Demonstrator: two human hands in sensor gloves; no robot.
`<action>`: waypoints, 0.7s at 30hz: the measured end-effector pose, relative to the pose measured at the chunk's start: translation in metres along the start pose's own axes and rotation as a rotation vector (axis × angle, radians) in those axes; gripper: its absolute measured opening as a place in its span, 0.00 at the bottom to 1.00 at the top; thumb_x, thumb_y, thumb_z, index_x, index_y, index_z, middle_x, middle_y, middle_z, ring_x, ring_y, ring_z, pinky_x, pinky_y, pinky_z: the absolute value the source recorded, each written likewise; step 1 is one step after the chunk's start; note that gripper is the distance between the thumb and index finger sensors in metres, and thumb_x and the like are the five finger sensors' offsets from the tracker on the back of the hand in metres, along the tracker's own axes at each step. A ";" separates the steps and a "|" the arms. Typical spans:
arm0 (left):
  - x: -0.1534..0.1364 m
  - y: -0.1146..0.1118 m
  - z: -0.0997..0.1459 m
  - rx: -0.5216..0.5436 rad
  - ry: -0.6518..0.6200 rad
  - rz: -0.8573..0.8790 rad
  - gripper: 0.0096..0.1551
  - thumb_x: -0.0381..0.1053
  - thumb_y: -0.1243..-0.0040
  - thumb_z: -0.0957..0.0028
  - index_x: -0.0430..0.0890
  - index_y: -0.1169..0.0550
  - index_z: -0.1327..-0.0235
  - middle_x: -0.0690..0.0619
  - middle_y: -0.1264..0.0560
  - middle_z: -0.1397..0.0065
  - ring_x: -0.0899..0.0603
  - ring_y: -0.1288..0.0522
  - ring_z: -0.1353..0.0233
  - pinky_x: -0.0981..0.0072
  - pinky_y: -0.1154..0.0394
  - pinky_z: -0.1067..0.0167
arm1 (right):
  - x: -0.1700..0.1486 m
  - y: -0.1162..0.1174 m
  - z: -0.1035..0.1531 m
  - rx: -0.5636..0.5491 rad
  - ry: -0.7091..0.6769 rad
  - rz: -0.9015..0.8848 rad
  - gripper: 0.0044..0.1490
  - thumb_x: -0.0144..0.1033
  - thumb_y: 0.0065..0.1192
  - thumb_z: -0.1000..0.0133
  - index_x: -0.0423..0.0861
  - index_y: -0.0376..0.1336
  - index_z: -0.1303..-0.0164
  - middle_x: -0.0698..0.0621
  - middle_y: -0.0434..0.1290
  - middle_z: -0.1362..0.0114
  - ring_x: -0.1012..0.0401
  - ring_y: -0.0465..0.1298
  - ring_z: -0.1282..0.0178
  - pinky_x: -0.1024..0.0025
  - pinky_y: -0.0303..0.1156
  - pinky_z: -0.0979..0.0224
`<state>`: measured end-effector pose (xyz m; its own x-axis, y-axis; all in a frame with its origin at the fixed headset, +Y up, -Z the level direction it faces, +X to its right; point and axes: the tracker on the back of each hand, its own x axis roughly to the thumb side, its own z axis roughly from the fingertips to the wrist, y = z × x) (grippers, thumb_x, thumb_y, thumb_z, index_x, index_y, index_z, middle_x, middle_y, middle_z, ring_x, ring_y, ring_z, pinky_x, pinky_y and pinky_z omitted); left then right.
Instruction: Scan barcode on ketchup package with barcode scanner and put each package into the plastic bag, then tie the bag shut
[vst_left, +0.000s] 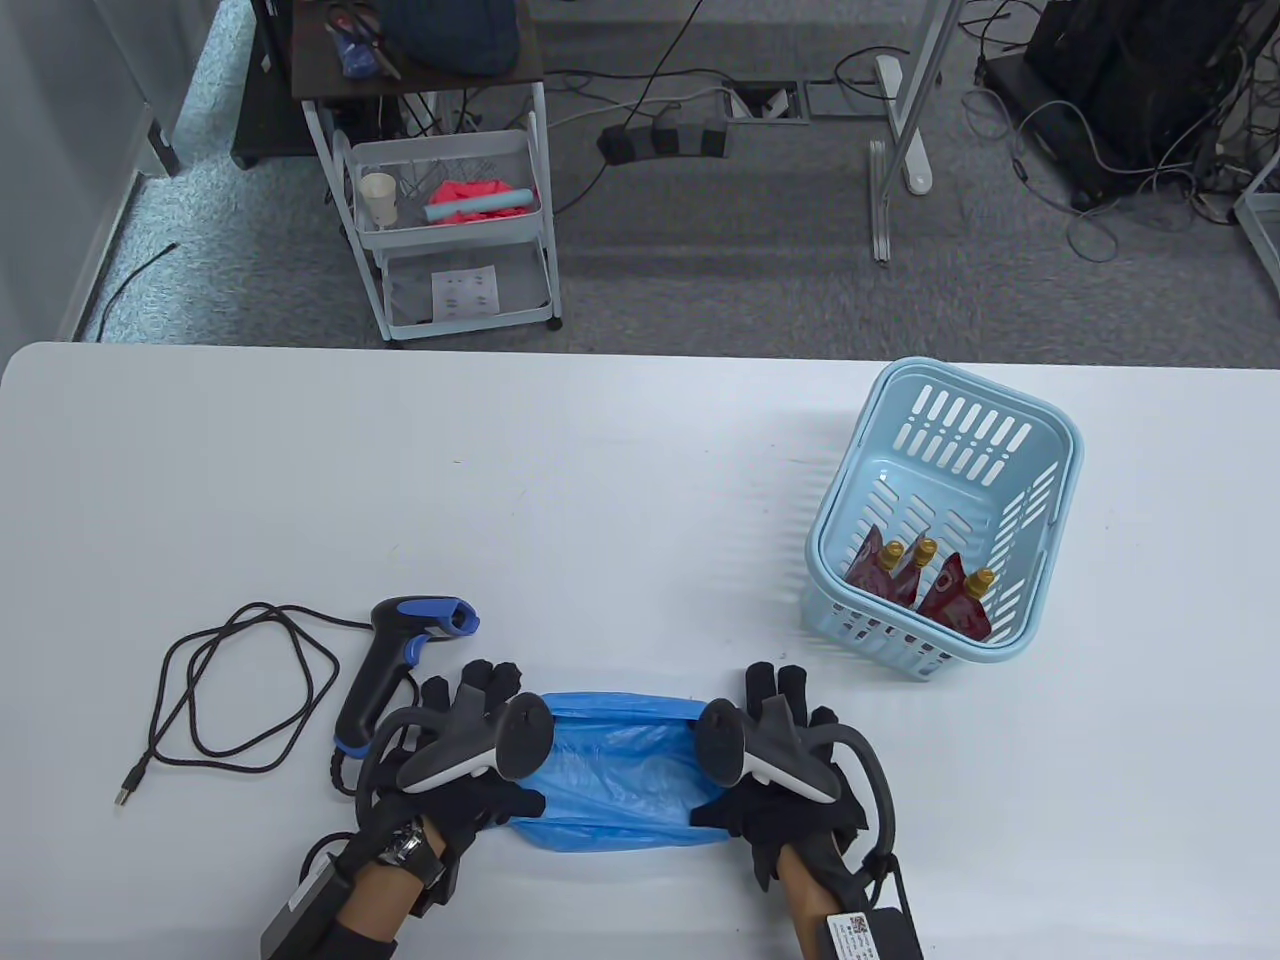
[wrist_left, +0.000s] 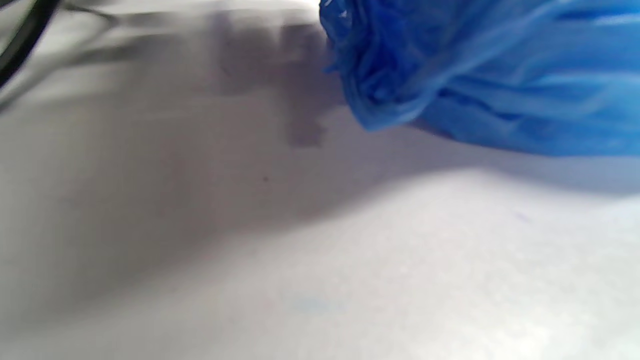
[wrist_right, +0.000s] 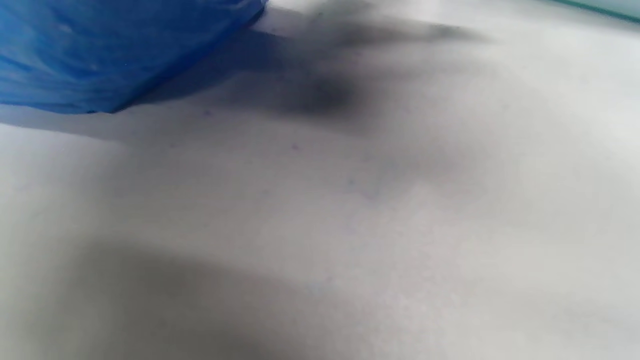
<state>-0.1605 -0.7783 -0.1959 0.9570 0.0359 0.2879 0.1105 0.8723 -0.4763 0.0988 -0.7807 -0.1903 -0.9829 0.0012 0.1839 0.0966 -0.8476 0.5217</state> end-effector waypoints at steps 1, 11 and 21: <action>-0.001 0.000 0.000 0.000 0.003 -0.004 0.55 0.68 0.31 0.62 0.61 0.41 0.19 0.45 0.55 0.12 0.31 0.55 0.12 0.26 0.53 0.22 | -0.001 0.000 0.000 -0.007 0.005 0.001 0.62 0.65 0.66 0.53 0.65 0.37 0.16 0.38 0.22 0.15 0.37 0.24 0.18 0.30 0.37 0.19; -0.002 0.001 0.000 0.012 0.016 0.004 0.53 0.68 0.31 0.60 0.61 0.39 0.20 0.45 0.54 0.12 0.30 0.55 0.12 0.26 0.53 0.22 | -0.006 -0.001 -0.001 -0.021 0.003 -0.015 0.60 0.64 0.67 0.52 0.66 0.39 0.16 0.38 0.23 0.14 0.37 0.25 0.17 0.30 0.37 0.19; 0.002 0.001 0.000 0.020 0.019 -0.027 0.53 0.68 0.32 0.60 0.59 0.40 0.20 0.45 0.53 0.13 0.30 0.54 0.13 0.27 0.51 0.22 | -0.007 0.001 -0.001 -0.043 -0.046 -0.026 0.60 0.63 0.67 0.52 0.62 0.40 0.15 0.37 0.26 0.14 0.37 0.27 0.17 0.30 0.39 0.19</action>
<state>-0.1585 -0.7774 -0.1962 0.9586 0.0032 0.2846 0.1311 0.8825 -0.4517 0.1058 -0.7820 -0.1924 -0.9767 0.0467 0.2093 0.0636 -0.8690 0.4907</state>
